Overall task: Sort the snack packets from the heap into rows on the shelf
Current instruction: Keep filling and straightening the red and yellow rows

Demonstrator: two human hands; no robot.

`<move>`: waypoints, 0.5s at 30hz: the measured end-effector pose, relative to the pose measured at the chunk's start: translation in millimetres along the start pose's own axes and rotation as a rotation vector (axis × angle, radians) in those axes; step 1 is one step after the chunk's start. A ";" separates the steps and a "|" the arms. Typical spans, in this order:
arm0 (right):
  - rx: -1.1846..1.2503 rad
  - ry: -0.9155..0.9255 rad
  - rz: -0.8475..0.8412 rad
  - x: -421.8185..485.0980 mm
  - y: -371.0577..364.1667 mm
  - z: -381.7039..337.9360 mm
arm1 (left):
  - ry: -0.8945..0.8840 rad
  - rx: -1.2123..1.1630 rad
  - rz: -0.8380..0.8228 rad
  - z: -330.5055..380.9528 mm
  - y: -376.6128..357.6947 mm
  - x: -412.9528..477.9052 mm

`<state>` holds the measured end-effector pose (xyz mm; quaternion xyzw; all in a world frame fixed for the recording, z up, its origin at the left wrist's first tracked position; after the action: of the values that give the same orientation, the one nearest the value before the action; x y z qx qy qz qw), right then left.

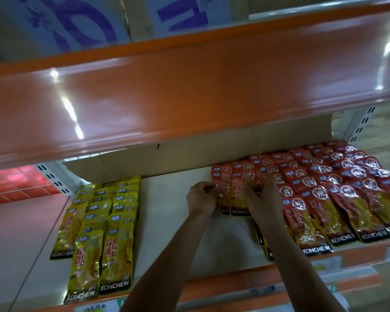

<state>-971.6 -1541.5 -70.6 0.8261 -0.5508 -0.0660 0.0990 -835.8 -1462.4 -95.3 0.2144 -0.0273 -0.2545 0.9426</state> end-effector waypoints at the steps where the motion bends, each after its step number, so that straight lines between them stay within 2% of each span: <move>1: -0.010 0.009 -0.002 -0.7 0.1 0.1 | -0.011 0.018 -0.004 0.3 -0.5 1.1; 15: -0.134 0.025 -0.080 -8.1 -6.4 4.2 | -0.145 0.226 0.027 2.6 6.2 1.2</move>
<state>-969.9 -1532.0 -76.1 0.8397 -0.5105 -0.0964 0.1582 -832.3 -1459.2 -90.5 0.2999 -0.1269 -0.2517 0.9114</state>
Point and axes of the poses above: each hand's wrist, its own x-axis towards the middle knuckle, its own y-axis out of the back of the hand, z = x × y, the point moved 2 cm from there along x, towards the middle knuckle, and after that the axes turned 6 degrees about -y, right-handed, at the moved point
